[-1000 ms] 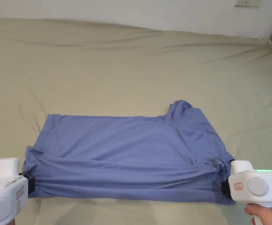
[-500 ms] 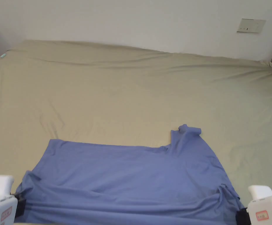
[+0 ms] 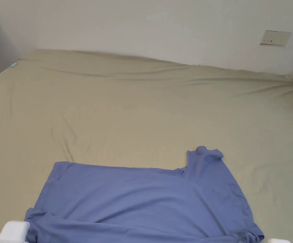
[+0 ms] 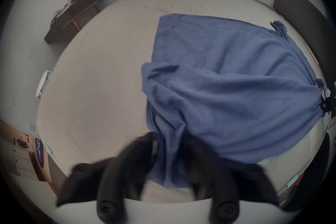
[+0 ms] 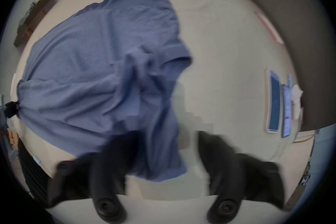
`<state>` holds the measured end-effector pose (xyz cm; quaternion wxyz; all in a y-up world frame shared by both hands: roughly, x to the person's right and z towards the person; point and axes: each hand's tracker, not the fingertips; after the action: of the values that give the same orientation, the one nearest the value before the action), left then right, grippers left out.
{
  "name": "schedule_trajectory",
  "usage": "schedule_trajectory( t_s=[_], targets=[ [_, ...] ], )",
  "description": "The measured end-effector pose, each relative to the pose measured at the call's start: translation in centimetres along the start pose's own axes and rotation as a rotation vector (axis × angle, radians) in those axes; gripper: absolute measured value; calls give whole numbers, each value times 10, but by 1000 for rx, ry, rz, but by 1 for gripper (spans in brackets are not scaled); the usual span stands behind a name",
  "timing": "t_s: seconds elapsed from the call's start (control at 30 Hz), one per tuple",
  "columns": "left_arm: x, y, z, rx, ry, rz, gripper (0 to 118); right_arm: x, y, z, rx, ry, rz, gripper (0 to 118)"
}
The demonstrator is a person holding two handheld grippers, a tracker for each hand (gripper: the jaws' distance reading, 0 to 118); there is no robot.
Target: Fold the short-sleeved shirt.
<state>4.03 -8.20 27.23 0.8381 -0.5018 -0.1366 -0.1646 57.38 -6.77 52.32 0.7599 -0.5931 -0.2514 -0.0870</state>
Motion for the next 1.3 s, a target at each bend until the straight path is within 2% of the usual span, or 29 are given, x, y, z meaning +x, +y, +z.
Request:
schedule_trajectory(
  t_s=[0.03,0.07,0.1,0.17,0.23,0.37,0.43,0.47,0.5,0.57,0.6,0.63,0.67,0.7,0.73,0.77,0.83,1.07,1.17,1.27,1.3],
  targets=[
    [-2,5,5,23,11,7,88,4,2,9,43,-3,-31,107],
    [-4,9,12,68,8,28,103,8,6,22,103,13,-84,107],
    [-5,15,23,141,-3,58,110,11,10,37,179,46,-131,107],
    [-4,36,56,294,-36,120,111,11,24,75,344,103,-171,107],
    [-2,57,83,407,-36,143,111,5,37,111,499,77,-153,107],
    [10,95,158,697,-40,170,111,-28,63,189,809,-10,-2,107],
    [21,106,192,813,-35,168,109,-43,68,218,915,-19,49,106],
    [28,110,208,869,-26,154,106,-55,70,232,961,-21,75,105],
    [35,113,219,902,-12,137,97,-64,70,242,997,-33,88,103],
    [50,118,237,986,52,104,92,-85,66,258,1081,-42,104,102],
    [58,119,243,1006,98,94,79,-94,63,261,1104,-27,110,99],
    [65,120,246,1025,112,77,43,-102,60,265,1124,-8,119,85],
    [71,121,247,1046,114,60,16,-111,58,266,1137,-2,129,68],
    [77,120,248,1066,113,58,8,-118,58,265,1148,-17,139,43],
    [82,120,248,1060,102,45,8,-124,58,264,1162,-65,159,8],
    [86,121,247,1059,89,29,7,-131,59,262,1167,-60,190,2],
    [92,121,243,1066,69,13,0,-140,63,259,1124,-48,257,2],
    [95,125,198,953,33,-40,0,-143,72,234,1095,-43,261,2],
    [85,124,142,796,22,-59,0,-136,76,217,1044,-31,240,2],
    [68,122,66,544,-28,-68,0,-128,77,197,984,-40,233,2],
    [64,122,38,440,-1,-88,0,-124,79,189,967,-46,231,2]
  ],
)
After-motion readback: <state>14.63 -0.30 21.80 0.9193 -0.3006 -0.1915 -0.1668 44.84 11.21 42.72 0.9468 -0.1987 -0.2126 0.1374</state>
